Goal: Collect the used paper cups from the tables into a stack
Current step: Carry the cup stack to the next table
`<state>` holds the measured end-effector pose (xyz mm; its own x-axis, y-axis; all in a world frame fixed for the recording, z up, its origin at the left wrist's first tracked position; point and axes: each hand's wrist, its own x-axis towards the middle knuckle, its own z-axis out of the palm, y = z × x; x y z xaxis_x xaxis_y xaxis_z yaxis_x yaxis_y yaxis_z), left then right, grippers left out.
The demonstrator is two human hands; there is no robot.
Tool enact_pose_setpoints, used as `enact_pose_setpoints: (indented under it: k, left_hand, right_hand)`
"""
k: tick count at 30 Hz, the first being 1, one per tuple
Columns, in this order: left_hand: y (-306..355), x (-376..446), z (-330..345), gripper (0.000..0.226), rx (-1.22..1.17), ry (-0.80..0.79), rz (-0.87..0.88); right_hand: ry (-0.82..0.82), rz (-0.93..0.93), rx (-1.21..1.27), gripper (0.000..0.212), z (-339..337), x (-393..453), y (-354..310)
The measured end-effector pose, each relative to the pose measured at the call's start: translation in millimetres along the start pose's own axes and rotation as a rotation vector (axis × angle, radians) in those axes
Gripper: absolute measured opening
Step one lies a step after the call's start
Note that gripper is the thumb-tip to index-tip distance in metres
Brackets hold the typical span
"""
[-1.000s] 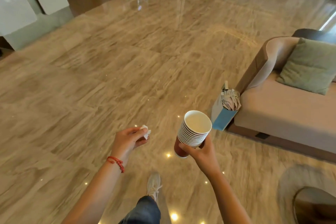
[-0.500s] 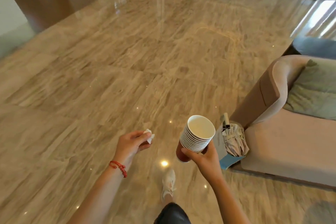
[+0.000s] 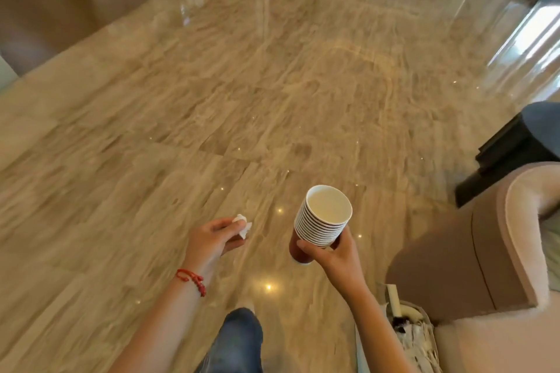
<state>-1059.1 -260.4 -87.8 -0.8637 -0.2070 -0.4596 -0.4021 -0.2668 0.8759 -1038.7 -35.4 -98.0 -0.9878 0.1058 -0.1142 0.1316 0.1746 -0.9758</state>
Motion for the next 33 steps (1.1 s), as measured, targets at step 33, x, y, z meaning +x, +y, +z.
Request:
enact_pose_setpoints:
  k: [33]
  left_hand:
    - [351.5,791.6,397.6,0.004,0.085,-0.139,0.011]
  right_hand:
    - [0.175,0.045,-0.030,0.059,-36.1,919.3,-99.8]
